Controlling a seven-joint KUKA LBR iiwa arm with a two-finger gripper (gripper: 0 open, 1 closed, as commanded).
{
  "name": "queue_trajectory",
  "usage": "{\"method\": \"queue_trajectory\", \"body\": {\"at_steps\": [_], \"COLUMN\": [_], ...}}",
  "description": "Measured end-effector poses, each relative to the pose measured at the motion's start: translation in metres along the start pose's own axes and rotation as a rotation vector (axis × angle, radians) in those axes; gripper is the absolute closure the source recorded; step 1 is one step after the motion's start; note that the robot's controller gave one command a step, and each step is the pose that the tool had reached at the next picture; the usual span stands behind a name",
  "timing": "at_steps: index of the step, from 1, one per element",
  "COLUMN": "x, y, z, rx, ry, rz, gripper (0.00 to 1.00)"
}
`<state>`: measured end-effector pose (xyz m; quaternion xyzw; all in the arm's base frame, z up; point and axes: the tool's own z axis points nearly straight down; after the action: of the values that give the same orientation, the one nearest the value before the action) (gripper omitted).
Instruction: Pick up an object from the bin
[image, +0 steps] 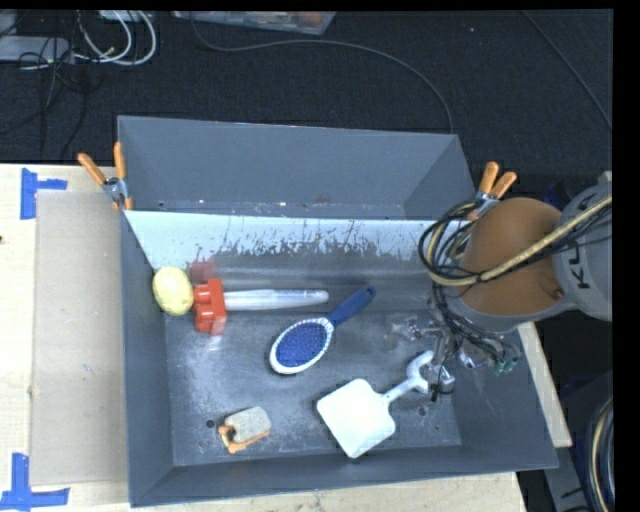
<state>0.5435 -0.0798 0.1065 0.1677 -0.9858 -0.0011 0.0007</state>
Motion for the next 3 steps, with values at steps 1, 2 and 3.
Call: {"method": "queue_trajectory", "body": {"at_steps": [1, 2, 3], "x": [0.005, 0.029, 0.02], "y": [0.005, 0.052, 0.073], "z": [0.009, 0.001, 0.022], "rx": [-0.006, -0.001, -0.008], "ry": [0.01, 0.001, 0.009], "rz": [-0.217, -0.405, -0.345], "gripper": [0.0, 0.0, 0.0]}}
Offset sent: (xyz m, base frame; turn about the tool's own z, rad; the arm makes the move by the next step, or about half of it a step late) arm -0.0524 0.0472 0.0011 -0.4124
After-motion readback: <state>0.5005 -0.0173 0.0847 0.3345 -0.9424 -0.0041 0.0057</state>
